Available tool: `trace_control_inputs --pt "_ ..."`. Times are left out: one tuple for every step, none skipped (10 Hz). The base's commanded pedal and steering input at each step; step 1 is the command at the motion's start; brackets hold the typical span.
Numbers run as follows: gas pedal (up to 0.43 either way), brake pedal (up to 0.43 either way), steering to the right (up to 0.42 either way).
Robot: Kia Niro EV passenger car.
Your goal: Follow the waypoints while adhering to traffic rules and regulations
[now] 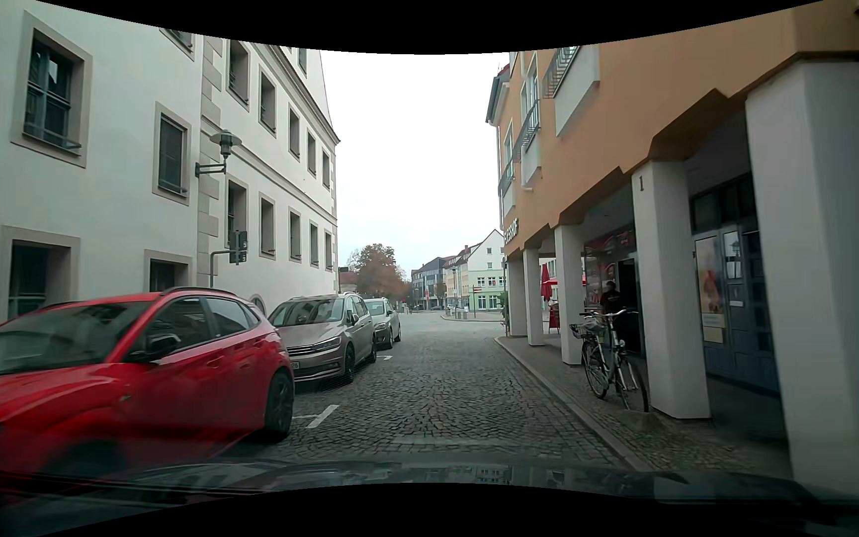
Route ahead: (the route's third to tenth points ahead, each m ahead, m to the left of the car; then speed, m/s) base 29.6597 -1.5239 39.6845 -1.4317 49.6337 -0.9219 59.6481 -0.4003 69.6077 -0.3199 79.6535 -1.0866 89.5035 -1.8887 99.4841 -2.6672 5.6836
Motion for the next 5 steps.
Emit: trace_control_inputs --pt "0.087 0.000 -0.005" --pt "0.087 0.000 -0.004" --pt "0.087 0.000 -0.007" --pt "0.079 0.000 -0.008" --pt "0.079 0.000 -0.003"
